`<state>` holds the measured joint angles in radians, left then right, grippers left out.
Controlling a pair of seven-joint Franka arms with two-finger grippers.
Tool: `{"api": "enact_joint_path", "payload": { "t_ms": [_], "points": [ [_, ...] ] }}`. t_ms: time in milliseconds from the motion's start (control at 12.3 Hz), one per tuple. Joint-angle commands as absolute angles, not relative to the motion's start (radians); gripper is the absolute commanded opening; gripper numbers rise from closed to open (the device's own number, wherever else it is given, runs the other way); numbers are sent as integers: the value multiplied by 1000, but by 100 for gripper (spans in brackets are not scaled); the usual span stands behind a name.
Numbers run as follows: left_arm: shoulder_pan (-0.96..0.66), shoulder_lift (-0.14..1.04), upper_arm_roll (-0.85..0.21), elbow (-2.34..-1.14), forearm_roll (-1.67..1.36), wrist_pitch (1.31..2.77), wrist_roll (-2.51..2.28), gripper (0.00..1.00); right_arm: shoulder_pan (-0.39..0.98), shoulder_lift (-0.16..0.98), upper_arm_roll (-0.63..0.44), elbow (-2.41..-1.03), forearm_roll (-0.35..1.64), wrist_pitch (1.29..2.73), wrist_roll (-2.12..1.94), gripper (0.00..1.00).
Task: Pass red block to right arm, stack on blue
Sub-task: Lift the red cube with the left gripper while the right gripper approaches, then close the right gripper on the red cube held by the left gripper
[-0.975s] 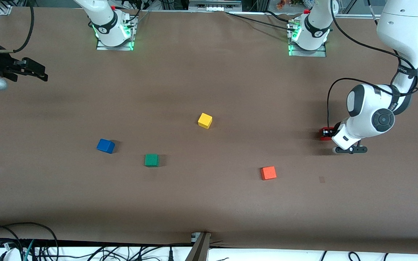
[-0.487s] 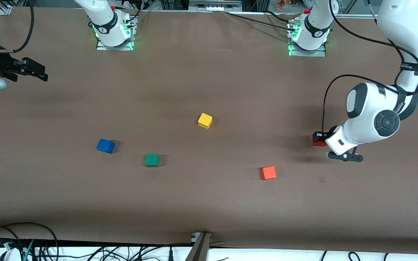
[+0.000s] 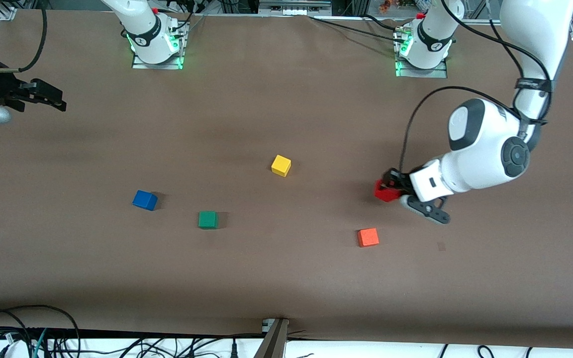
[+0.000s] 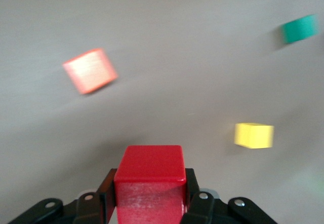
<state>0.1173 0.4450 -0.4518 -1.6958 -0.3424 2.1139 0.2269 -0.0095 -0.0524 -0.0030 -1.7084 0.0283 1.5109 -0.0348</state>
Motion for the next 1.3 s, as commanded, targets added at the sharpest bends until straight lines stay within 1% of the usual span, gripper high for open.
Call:
{"api": "enact_joint_path", "payload": {
  "t_ms": [0,244,406,487,650,731,893,1218],
  "points": [
    [107,501,-546,-1606,-521,2112,329,0,-6,-48,2,-1690,159,1444,-23,100],
    [13,537,-571,-1501,-639,2206,400,0,-5,29,2,-1692,406,1393,-23,100],
    [-67,575,-571,-1404,-708,2249,469,0,-8,95,0,-1692,600,1442,-20,100],
    [-101,603,-571,-1344,-742,2256,510,0,-17,153,-5,-1693,732,1462,-20,100],
    [-155,630,-572,-1274,-790,2313,589,0,-34,277,-6,-1695,1036,1419,-37,100],
    [-185,640,-572,-1249,-814,2336,630,0,-34,306,-6,-1695,1143,1423,-37,100],
    [-231,660,-572,-1206,-862,2382,711,0,-29,350,-3,-1701,1302,1417,-37,100],
    [-330,693,-572,-1152,-882,2543,738,0,-15,413,3,-1750,1489,1413,21,100]
  ]
}}
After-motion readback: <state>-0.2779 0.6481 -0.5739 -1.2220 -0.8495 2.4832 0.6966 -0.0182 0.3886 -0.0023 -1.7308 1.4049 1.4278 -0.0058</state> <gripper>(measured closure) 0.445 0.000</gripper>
